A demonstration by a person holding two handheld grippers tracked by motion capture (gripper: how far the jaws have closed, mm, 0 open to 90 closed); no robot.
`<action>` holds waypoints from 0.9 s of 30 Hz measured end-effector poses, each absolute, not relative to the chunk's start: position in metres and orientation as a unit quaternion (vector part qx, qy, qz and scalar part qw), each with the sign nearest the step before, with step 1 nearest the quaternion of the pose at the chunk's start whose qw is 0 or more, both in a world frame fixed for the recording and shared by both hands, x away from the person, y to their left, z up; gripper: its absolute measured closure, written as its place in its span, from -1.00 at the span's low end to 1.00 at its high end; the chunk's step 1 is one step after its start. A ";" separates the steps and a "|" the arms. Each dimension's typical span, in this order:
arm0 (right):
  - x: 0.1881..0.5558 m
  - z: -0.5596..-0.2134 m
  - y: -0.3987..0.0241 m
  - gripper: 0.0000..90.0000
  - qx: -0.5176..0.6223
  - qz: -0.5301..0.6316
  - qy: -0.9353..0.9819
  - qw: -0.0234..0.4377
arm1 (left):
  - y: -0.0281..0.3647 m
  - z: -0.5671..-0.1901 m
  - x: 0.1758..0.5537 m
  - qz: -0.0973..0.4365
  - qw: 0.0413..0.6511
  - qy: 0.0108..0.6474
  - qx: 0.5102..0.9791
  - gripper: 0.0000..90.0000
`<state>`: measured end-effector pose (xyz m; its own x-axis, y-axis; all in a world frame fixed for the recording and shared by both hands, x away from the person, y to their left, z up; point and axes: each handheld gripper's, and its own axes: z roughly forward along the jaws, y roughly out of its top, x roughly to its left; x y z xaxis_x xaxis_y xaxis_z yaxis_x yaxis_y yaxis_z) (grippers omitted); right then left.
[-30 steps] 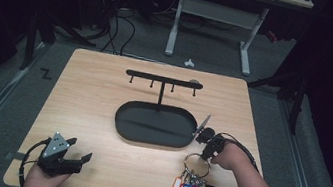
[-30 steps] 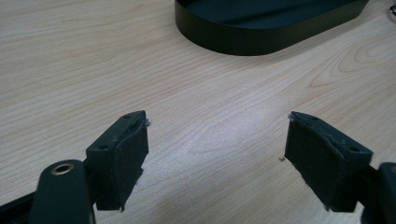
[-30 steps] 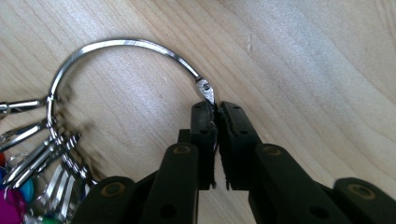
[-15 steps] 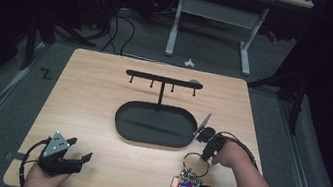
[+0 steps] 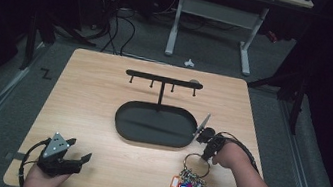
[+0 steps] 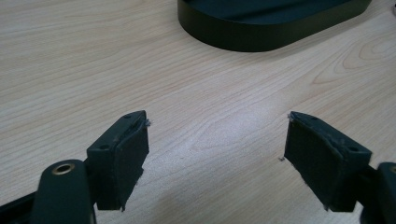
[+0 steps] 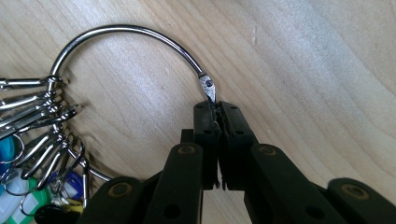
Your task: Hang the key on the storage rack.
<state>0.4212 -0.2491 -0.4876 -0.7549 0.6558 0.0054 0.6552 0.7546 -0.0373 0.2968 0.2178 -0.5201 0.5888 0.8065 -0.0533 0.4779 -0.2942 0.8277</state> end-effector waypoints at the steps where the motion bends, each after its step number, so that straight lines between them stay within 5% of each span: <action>1: 0.421 -0.487 -0.250 0.93 -0.352 0.006 -0.936 0.018 | 0.218 -0.520 0.297 0.191 0.429 0.411 0.781 -0.51; 27: 0.393 -0.377 -0.258 0.95 -0.341 -0.048 -0.939 -0.023 | 0.216 -0.520 0.297 0.192 0.431 0.407 0.782 -0.51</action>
<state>0.3933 -0.2585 -0.3771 -0.7671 0.6415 -0.0093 0.6371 0.7634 0.1063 0.2975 0.2156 -0.5201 0.5948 0.8023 -0.0508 0.4709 -0.2966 0.8308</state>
